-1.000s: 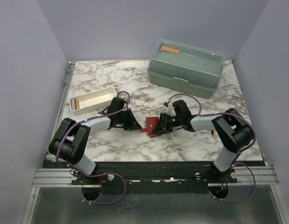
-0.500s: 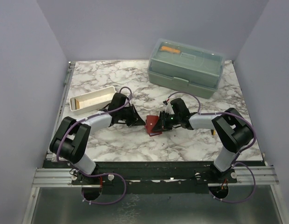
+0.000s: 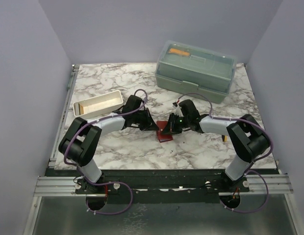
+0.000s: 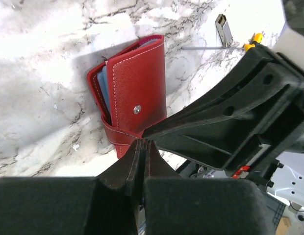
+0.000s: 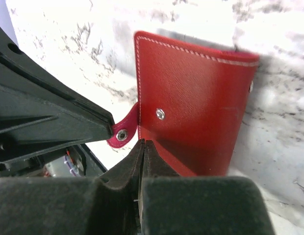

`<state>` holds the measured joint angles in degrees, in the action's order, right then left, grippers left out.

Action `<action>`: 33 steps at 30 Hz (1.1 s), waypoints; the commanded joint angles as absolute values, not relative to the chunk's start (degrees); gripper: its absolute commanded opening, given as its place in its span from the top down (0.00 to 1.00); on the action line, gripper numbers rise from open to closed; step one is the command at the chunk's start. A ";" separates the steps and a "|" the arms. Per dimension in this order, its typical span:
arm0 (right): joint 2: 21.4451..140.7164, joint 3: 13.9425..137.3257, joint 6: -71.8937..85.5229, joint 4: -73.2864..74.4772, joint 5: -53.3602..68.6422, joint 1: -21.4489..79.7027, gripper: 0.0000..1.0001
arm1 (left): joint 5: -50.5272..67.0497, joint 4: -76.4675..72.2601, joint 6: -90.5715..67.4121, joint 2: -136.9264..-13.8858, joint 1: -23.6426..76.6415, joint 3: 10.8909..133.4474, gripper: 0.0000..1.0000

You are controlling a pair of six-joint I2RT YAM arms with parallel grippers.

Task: Put the credit cards into the card holder
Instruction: Close the card holder at the center of the board.

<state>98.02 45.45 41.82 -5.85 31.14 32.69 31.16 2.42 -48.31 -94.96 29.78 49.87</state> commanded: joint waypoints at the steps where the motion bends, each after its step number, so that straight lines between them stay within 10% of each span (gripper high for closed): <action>1: 95.80 49.85 38.26 4.20 24.26 32.87 0.97 | 25.98 5.84 -46.06 -95.38 30.06 52.94 1.00; 33: 103.05 53.14 32.87 3.83 21.11 31.82 0.83 | 27.60 10.21 -41.82 -102.18 31.45 61.21 1.00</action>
<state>101.78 55.53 32.14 3.86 20.18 31.66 27.42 9.41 -43.33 -100.33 30.92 58.78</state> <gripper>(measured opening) 0.167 0.019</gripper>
